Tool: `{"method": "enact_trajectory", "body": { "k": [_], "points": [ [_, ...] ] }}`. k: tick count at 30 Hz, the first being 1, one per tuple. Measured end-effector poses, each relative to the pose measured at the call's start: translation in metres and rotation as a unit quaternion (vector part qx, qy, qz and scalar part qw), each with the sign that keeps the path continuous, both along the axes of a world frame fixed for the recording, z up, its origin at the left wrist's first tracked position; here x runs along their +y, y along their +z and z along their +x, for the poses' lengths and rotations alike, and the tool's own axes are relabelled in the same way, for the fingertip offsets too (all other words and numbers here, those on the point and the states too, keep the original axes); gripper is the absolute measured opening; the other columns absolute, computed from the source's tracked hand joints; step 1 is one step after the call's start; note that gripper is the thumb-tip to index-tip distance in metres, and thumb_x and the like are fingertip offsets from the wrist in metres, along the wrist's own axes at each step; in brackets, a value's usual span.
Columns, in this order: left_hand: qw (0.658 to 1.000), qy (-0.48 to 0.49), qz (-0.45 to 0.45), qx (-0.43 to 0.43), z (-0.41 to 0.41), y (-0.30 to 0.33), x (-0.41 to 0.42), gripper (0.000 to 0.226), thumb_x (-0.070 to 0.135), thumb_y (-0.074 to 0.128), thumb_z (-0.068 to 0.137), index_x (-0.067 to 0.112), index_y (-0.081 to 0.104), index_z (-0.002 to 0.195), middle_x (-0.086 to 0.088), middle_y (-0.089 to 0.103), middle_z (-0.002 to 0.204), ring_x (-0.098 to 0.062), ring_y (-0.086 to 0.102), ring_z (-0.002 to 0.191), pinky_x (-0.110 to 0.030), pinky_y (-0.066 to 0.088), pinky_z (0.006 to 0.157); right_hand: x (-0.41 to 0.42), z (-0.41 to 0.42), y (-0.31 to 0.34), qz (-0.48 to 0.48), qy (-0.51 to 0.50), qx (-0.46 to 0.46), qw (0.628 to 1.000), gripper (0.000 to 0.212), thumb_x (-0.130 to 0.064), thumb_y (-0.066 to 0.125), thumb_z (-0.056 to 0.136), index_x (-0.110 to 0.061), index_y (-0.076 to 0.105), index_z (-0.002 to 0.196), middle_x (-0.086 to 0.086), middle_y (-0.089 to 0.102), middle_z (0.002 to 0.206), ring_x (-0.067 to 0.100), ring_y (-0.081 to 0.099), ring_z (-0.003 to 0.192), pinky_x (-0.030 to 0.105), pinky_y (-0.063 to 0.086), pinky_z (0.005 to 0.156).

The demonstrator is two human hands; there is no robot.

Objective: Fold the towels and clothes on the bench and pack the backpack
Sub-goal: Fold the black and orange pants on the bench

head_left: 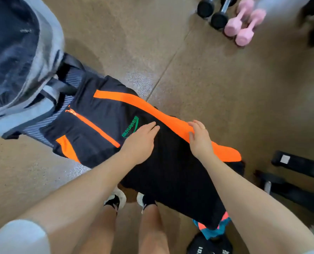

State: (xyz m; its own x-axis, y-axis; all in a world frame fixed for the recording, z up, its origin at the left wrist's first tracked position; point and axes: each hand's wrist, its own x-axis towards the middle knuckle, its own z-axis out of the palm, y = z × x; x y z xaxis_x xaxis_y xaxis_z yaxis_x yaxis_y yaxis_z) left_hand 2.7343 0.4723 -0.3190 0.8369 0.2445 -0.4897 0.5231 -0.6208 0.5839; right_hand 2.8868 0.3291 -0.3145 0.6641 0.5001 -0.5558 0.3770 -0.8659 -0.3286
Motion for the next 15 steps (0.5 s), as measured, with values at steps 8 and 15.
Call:
{"method": "enact_trajectory", "body": {
  "k": [8,15],
  "points": [
    [0.988,-0.052,0.130,0.068,0.053,-0.048,-0.058,0.074,0.046,0.036,0.095,0.009,-0.001,0.148,-0.010,-0.010,0.156,-0.027,-0.008,0.144,-0.038,0.002,0.116,-0.098,0.070,-0.041,-0.089,-0.126,0.100,0.983,0.028,-0.022,0.046,0.097,-0.006,0.059,0.116,0.011,0.062,0.109,0.027,0.055,0.105,0.035,0.041,0.086],
    [0.978,-0.045,0.192,0.061,0.066,-0.060,-0.057,0.079,0.048,0.046,0.090,0.008,0.008,0.147,-0.010,0.003,0.156,-0.030,0.004,0.144,-0.043,0.007,0.115,-0.093,0.098,-0.056,0.026,-0.134,0.062,0.989,0.015,-0.012,0.043,0.096,-0.003,0.055,0.097,0.007,0.054,0.087,0.020,0.046,0.083,0.026,0.027,0.067]
  ]
}}
